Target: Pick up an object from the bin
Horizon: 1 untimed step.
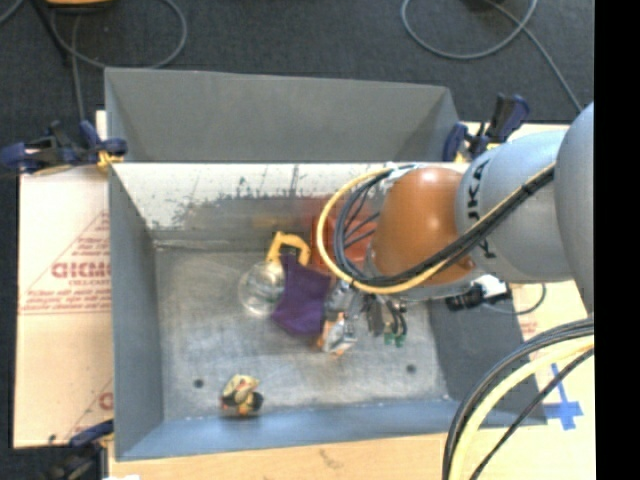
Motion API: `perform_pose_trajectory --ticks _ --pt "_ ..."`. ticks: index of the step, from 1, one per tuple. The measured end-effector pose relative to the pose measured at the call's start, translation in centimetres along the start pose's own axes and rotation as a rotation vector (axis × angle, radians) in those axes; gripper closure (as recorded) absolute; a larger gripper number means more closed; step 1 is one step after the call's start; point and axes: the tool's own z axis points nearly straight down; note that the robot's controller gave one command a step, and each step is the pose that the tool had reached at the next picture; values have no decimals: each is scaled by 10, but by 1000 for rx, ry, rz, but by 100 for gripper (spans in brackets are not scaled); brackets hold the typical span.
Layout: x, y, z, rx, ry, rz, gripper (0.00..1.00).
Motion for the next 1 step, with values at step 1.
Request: perform_pose_trajectory --ticks 1 --pt "0 0 0 0 0 1 100"
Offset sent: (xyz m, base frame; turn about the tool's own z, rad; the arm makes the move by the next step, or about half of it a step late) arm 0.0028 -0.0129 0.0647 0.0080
